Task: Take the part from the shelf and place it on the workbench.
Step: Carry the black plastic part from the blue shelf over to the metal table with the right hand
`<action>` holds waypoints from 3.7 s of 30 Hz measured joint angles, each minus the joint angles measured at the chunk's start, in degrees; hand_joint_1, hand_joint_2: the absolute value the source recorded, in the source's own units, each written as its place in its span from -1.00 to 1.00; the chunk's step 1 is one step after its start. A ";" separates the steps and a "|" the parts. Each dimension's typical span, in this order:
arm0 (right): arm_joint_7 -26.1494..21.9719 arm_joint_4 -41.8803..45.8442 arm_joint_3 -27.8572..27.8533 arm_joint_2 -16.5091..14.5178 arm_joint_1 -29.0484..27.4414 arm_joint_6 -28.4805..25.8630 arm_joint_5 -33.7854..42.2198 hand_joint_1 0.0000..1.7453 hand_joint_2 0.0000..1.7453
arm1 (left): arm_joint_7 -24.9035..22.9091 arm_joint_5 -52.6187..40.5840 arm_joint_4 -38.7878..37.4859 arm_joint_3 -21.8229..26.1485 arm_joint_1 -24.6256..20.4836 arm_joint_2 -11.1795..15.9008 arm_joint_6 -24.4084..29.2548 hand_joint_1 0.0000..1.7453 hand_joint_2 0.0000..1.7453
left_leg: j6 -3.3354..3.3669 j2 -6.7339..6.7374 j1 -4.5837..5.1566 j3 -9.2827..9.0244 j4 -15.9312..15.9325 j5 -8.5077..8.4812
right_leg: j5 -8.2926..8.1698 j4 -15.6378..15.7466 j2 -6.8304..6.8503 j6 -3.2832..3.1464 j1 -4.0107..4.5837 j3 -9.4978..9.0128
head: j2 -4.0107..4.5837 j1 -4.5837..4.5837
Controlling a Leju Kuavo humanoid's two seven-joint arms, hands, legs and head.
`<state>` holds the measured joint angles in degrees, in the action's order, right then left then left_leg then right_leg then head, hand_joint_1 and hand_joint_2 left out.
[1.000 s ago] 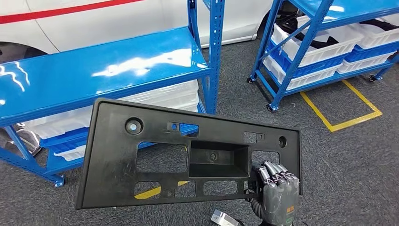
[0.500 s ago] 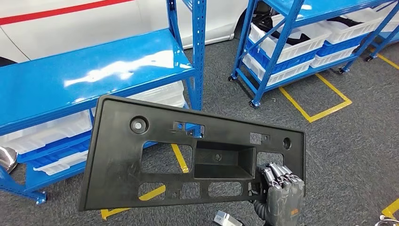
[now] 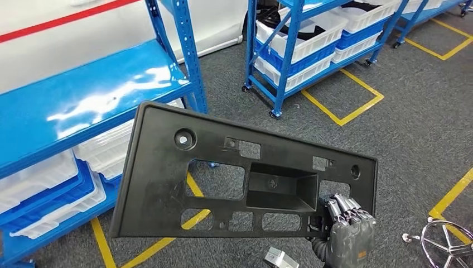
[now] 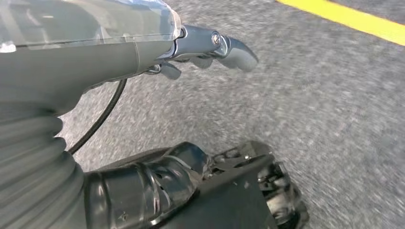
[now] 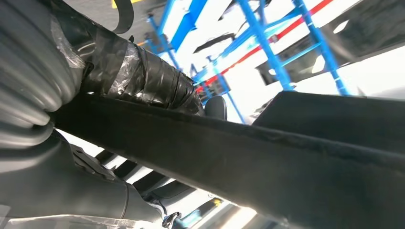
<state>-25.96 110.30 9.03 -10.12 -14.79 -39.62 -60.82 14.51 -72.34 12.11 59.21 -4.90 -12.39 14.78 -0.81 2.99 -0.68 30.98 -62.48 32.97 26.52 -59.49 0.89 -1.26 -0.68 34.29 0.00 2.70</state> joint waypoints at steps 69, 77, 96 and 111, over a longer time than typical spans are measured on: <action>-8.52 4.59 -11.07 -7.18 -4.13 -0.14 7.39 1.00 1.00 | 0.05 -0.01 0.00 1.26 0.32 -0.03 0.02 -1.00 1.00 | 0.49 -4.96 -0.11 2.66 -1.18 -3.40 | 1.15 -0.01 -5.40 -0.42 0.48 -1.25 | 0.00 0.22; -8.92 5.54 -12.75 -7.61 -4.79 -0.16 7.74 1.00 1.00 | 0.04 -0.20 0.01 1.34 0.18 -0.19 -0.04 -1.00 1.00 | 2.74 -3.77 -0.20 0.00 5.26 -5.19 | 4.08 -5.17 -3.79 2.08 0.23 1.99 | 0.00 0.38; -8.15 5.87 -13.33 -7.61 -5.23 -0.16 7.74 1.00 1.00 | -0.15 -0.18 0.00 1.40 0.29 -0.42 -0.18 -1.00 1.00 | 0.13 -2.38 0.00 6.04 -11.42 4.07 | 0.98 0.71 -2.71 -0.77 0.50 -1.21 | 0.00 0.31; -8.35 5.83 -13.40 -7.61 -5.68 -0.16 8.52 1.00 1.00 | -0.08 -0.14 0.02 1.50 0.46 -0.42 -0.03 -1.00 1.00 | 2.96 -1.08 -0.07 -0.92 5.81 -4.58 | 7.63 -14.57 -1.52 2.40 0.00 6.76 | 0.00 0.77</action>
<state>-34.31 116.13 -4.37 -17.73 -20.47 -39.78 -52.30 14.43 -72.48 12.13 60.70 -4.44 -12.80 14.75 2.15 1.92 -0.75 30.05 -56.67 28.39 34.15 -74.07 -0.63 1.13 -0.68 41.05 0.00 3.48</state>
